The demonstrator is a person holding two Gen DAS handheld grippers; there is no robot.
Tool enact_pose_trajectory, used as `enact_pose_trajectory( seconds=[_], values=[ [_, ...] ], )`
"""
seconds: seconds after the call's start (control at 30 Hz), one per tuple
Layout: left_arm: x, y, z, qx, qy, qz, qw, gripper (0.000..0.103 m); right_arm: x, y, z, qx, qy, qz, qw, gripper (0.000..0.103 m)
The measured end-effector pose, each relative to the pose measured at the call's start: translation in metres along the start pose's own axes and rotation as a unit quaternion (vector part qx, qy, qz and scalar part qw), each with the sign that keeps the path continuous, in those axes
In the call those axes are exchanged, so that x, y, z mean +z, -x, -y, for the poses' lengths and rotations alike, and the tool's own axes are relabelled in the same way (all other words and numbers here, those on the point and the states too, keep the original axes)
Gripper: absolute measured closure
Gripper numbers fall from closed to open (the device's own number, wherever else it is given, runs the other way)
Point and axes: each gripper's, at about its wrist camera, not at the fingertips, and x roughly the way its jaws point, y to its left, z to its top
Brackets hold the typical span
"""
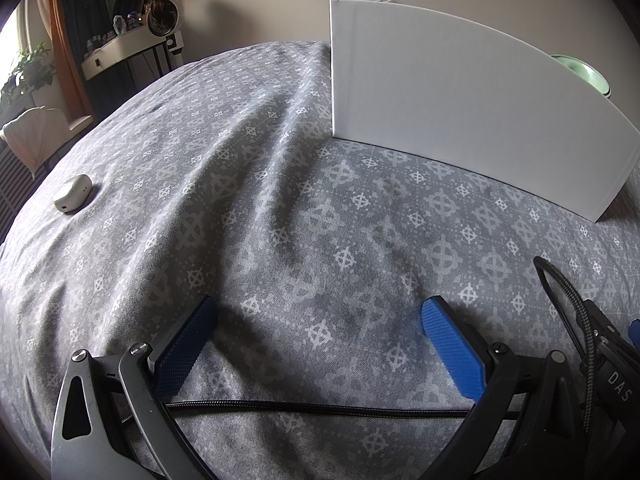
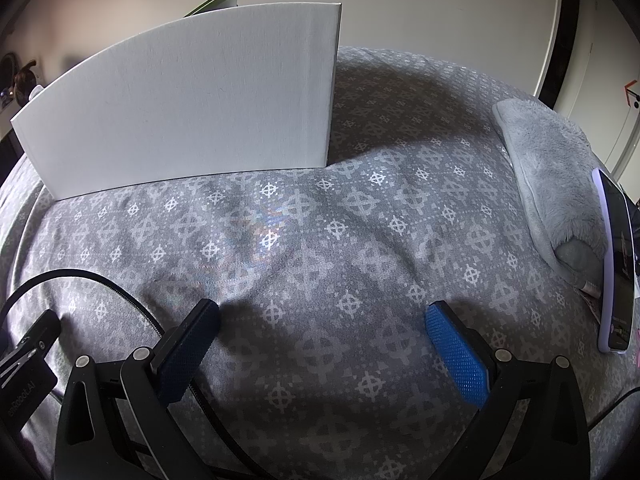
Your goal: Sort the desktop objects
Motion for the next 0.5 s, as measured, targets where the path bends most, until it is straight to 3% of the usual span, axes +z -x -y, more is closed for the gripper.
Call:
enact_pose_trajectory(
  seconds=[0.4, 0.5],
  values=[
    [-0.0019, 0.001, 0.0019, -0.001, -0.003, 0.002, 1.0, 0.0, -0.0001, -0.0002, 0.0003, 0.0, 0.0, 0.0, 1.0, 0.0],
    [-0.0043, 0.0037, 0.0024, -0.016, -0.011, 0.001, 0.9998, 0.0, -0.0001, -0.0002, 0.0002, 0.0, 0.0, 0.0, 1.0, 0.0]
  ],
)
